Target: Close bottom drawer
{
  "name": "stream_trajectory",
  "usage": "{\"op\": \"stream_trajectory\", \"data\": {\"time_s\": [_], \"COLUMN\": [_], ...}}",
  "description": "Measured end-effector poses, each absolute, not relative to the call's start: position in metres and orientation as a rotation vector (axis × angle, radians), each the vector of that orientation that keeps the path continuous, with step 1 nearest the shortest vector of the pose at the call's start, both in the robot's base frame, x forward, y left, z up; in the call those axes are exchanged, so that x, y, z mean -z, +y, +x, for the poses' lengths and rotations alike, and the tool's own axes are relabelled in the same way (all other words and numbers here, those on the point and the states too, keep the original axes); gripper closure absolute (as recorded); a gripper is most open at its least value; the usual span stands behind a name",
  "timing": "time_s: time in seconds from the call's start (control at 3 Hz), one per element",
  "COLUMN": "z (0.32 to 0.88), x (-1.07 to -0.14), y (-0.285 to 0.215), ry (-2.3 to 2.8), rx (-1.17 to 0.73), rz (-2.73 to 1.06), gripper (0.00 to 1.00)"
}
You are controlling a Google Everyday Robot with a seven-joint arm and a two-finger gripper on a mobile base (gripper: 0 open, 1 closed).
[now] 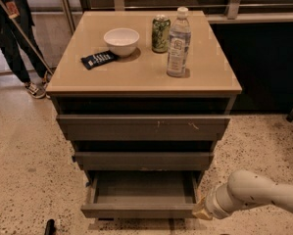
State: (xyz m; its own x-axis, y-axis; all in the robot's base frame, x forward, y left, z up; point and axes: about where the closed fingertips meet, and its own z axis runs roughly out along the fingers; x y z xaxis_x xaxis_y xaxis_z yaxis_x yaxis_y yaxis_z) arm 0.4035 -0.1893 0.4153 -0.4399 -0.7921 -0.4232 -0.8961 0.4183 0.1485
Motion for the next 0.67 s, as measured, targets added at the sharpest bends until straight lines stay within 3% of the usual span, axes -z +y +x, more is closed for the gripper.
{"op": "stream_trajectory", "data": {"time_s": [0.67], "z": [0.412], "x": [-0.298], "y": [-0.17], "ry": [2.222], "rx": [-0.611], "rz": [-1.561], "gripper": [1.0]}}
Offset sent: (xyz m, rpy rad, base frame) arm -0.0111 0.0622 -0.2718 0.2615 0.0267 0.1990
